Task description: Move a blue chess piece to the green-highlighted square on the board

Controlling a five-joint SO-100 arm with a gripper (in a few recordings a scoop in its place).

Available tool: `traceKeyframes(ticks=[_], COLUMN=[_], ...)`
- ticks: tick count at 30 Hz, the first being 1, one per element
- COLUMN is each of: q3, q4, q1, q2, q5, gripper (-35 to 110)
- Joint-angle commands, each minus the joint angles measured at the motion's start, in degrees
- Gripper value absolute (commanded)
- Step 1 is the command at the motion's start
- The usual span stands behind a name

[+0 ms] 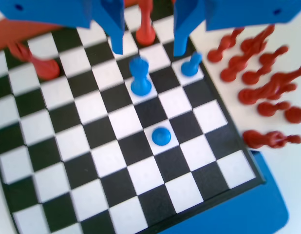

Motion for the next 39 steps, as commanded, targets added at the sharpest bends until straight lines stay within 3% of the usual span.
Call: traceKeyframes(ticks=[1, 39], q3=[4.66, 4.66], q4=[-2.90, -7.03], q1=[-0.26, -0.88], q2=[5.89, 4.22], q5=[-1.23, -1.58], gripper=[17, 16])
